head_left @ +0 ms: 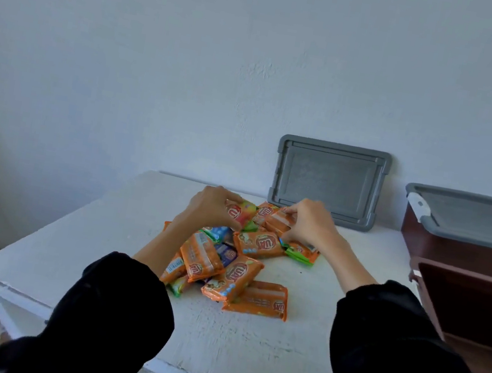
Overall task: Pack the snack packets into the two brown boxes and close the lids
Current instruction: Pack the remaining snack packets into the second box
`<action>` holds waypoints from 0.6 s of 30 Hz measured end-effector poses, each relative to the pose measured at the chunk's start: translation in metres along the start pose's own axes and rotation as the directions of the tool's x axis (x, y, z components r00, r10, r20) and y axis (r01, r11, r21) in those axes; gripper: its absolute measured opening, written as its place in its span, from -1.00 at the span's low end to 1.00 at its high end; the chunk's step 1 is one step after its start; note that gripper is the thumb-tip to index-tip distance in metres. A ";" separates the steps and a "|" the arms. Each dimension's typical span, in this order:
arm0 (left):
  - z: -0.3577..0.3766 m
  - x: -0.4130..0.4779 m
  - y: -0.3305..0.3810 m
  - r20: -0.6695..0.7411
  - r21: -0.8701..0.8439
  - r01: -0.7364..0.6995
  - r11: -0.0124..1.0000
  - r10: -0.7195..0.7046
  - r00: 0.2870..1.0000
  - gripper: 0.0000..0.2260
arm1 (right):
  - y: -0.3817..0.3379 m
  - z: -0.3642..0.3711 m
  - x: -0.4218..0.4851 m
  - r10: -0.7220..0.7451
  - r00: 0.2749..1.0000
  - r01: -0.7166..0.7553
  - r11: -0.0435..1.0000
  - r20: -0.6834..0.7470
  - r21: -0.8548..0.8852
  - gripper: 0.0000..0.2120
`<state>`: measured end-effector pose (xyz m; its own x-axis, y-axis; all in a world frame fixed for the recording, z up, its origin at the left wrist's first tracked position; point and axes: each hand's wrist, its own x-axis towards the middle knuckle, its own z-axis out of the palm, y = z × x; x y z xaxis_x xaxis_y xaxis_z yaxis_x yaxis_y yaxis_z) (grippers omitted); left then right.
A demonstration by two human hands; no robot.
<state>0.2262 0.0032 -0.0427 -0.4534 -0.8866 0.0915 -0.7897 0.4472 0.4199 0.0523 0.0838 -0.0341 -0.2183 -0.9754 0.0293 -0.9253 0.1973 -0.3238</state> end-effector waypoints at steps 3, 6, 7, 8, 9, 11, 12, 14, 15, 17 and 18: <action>-0.008 0.000 0.041 0.034 -0.005 -0.133 0.991 0.133 0.991 -0.46 | 0.028 -0.033 -0.026 0.036 0.994 -0.036 0.999 -0.099 0.006 -0.48; -0.002 -0.002 0.088 0.074 -0.018 -0.240 0.970 0.241 0.968 -0.44 | 0.067 -0.060 -0.056 0.080 0.989 -0.077 0.997 -0.121 0.031 -0.42; 0.004 -0.004 0.104 0.094 -0.022 -0.275 0.961 0.276 0.957 -0.44 | 0.082 -0.067 -0.066 0.090 0.989 -0.087 0.996 -0.120 0.032 -0.40; 0.010 -0.004 0.120 0.115 -0.028 -0.307 0.951 0.308 0.944 -0.44 | 0.098 -0.074 -0.075 0.104 0.988 -0.101 0.994 -0.118 0.033 -0.39; 0.017 -0.006 0.136 0.130 -0.034 -0.337 0.941 0.339 0.932 -0.44 | 0.114 -0.080 -0.085 0.118 0.986 -0.115 0.993 -0.115 0.029 -0.39; 0.033 -0.011 0.167 0.150 -0.055 -0.387 0.921 0.390 0.908 -0.43 | 0.148 -0.090 -0.103 0.152 0.983 -0.151 0.988 -0.103 0.020 -0.39; 0.041 -0.015 0.183 0.158 -0.072 -0.407 0.911 0.413 0.897 -0.43 | 0.165 -0.095 -0.112 0.168 0.982 -0.168 0.986 -0.092 0.012 -0.39; 0.056 -0.023 0.215 0.163 -0.105 -0.443 0.890 0.455 0.875 -0.43 | 0.200 -0.103 -0.129 0.180 0.982 -0.180 0.984 -0.063 0.002 -0.38; 0.064 -0.027 0.231 0.162 -0.114 -0.469 0.876 0.482 0.861 -0.42 | 0.217 -0.107 -0.137 0.179 0.983 -0.179 0.984 -0.046 0.007 -0.36; 0.080 -0.033 0.261 0.173 -0.118 -0.528 0.841 0.541 0.823 -0.42 | 0.250 -0.113 -0.152 0.176 0.984 -0.176 0.984 0.002 0.007 -0.32; 0.089 -0.035 0.275 0.188 -0.105 -0.554 0.826 0.563 0.805 -0.40 | 0.265 -0.114 -0.158 0.171 0.985 -0.171 0.985 0.031 -0.008 -0.30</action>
<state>-0.0115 0.1679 -0.0110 -0.8874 -0.4391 0.1402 -0.3580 0.8481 0.3907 -0.1941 0.3011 -0.0164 -0.3639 -0.9298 -0.0557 -0.8768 0.3621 -0.3165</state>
